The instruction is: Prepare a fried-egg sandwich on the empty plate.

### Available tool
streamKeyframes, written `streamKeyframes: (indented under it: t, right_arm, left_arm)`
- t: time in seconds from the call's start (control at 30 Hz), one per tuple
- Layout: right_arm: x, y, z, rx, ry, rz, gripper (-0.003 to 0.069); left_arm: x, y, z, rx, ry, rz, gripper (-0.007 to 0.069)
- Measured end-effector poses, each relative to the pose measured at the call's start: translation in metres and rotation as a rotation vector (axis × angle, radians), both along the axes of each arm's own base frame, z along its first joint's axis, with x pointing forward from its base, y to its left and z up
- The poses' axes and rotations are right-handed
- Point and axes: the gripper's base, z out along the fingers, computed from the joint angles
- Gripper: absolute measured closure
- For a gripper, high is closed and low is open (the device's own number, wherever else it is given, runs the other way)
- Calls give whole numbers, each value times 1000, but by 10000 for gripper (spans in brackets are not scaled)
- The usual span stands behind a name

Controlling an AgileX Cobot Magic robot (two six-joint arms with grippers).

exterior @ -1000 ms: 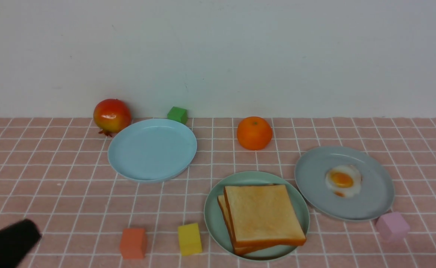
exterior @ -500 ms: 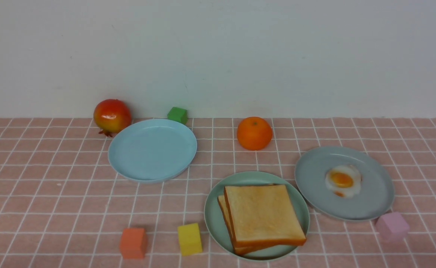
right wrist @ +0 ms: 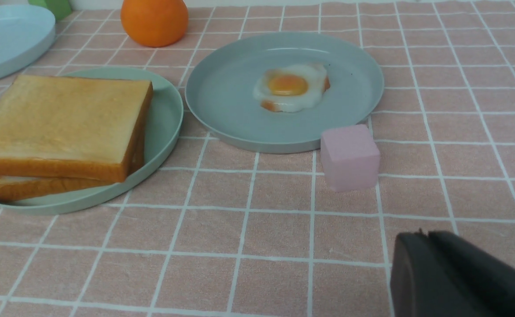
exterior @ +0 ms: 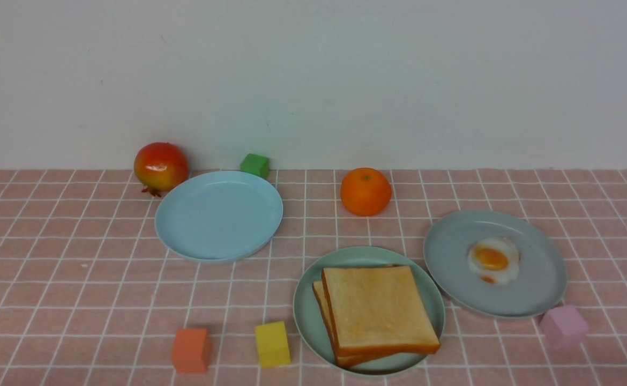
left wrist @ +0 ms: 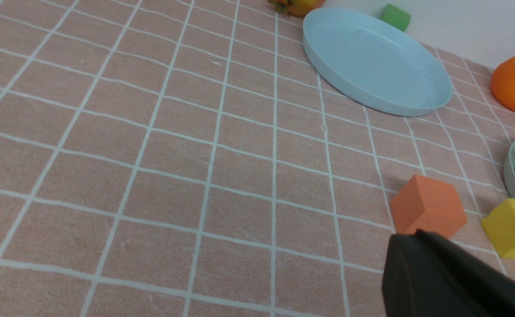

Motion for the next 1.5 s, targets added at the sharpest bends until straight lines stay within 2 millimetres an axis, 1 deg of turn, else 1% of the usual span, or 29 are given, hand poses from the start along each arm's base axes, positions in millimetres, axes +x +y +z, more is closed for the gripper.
streamKeyframes:
  t: [0.53, 1.5]
  right_arm:
    - [0, 0, 0, 0, 0, 0, 584]
    - [0, 0, 0, 0, 0, 0, 549]
  left_arm:
    - [0, 0, 0, -3, 0, 0, 612]
    - [0, 0, 0, -4, 0, 0, 612]
